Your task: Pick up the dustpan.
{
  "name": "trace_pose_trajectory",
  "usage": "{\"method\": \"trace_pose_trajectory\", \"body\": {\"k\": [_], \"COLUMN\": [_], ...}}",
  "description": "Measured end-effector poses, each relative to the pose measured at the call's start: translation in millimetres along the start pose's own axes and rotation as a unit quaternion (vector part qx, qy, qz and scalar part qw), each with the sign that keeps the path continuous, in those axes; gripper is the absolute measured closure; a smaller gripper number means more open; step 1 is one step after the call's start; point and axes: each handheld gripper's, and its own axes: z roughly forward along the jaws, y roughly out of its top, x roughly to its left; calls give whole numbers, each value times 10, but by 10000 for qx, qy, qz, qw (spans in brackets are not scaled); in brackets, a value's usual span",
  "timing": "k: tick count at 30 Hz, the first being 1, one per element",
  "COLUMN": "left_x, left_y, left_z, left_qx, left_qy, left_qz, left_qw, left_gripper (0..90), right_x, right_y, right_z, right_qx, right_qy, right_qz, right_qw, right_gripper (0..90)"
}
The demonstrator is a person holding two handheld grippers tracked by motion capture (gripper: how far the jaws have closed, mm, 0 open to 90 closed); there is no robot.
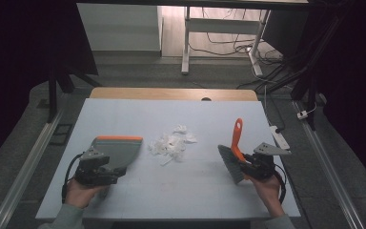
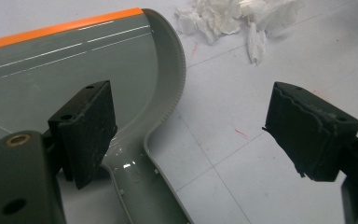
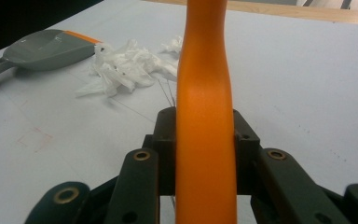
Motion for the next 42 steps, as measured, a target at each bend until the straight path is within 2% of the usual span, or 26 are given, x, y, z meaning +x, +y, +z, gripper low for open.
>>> {"method": "trace_pose_trajectory", "body": {"k": [12, 17, 20, 24, 33, 42], "left_x": [-2, -32, -46, -47, -103, -112], "left_y": [12, 36, 39, 51, 129, 221], "left_z": [29, -8, 1, 2, -129, -150], "left_qx": [-23, -112, -73, -71, -193, -134], "left_qy": [1, -9, 28, 40, 36, 157], "left_qz": [54, 121, 217, 203, 247, 77], "left_qw": [10000, 9999, 9997, 9998, 9995, 9998], "left_gripper": [174, 177, 186, 189, 188, 181], "right_x": [23, 31, 36, 29, 42, -1], "right_y": [0, -2, 0, -4, -17, -30], "right_z": [-9, -14, -10, -11, -16, -17], "right_qx": [-8, -20, 1, -11, -41, -56], "right_qy": [-1, -11, -21, -2, -6, 8], "right_qz": [-71, -85, -120, -94, -63, -15], "right_qw": [10000, 10000, 9999, 10000, 10000, 10000], "right_gripper": [696, 696, 696, 696, 696, 696]}}
